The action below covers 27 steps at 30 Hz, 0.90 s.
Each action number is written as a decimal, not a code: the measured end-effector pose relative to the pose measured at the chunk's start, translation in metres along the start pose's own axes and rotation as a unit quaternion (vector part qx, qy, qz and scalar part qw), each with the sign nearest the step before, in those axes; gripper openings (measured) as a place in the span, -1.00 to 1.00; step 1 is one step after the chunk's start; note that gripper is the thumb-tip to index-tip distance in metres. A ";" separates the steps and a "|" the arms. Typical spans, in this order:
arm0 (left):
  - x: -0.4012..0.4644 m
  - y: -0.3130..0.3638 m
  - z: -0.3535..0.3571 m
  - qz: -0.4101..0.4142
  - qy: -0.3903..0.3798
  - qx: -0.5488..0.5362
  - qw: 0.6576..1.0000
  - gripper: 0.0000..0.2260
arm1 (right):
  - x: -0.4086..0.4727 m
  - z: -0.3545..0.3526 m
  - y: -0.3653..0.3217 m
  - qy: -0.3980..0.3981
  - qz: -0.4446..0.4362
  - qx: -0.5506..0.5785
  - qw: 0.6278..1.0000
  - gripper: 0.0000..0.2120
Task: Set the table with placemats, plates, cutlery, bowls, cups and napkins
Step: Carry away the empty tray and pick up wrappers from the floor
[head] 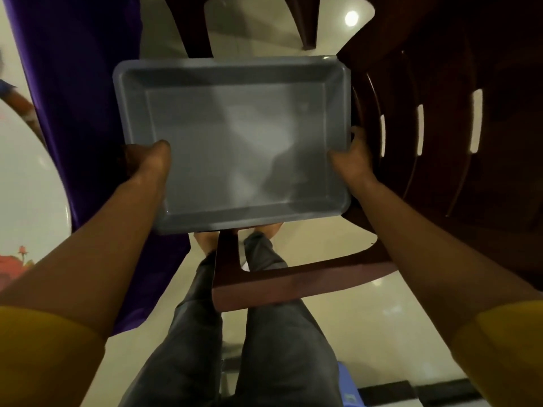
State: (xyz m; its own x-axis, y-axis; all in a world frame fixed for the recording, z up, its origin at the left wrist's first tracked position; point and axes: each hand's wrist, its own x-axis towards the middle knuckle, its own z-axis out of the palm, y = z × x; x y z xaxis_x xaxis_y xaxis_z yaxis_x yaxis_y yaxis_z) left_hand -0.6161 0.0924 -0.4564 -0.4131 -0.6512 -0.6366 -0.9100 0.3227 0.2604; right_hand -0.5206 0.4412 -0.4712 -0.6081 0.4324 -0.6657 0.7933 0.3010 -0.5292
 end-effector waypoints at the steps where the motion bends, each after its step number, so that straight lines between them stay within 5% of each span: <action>1: -0.003 0.002 -0.001 -0.004 0.000 -0.003 1.000 -0.33 | -0.002 -0.004 -0.001 0.009 0.006 0.009 1.000 -0.34; 13: -0.100 -0.005 -0.057 0.032 -0.023 -0.013 0.999 -0.30 | -0.080 -0.067 -0.025 0.145 -0.033 0.064 0.987 -0.47; 27: -0.216 0.030 -0.140 0.215 -0.057 -0.044 0.974 -0.39 | -0.181 -0.160 -0.094 0.313 -0.030 0.048 0.948 -0.44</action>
State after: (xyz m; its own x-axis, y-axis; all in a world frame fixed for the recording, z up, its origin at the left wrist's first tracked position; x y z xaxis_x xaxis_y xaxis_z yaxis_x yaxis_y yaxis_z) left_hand -0.5590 0.1461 -0.2097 -0.7542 -0.3872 -0.5303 -0.6557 0.4859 0.5779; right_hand -0.4803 0.4701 -0.2166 -0.4921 0.8460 -0.2051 0.7333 0.2758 -0.6215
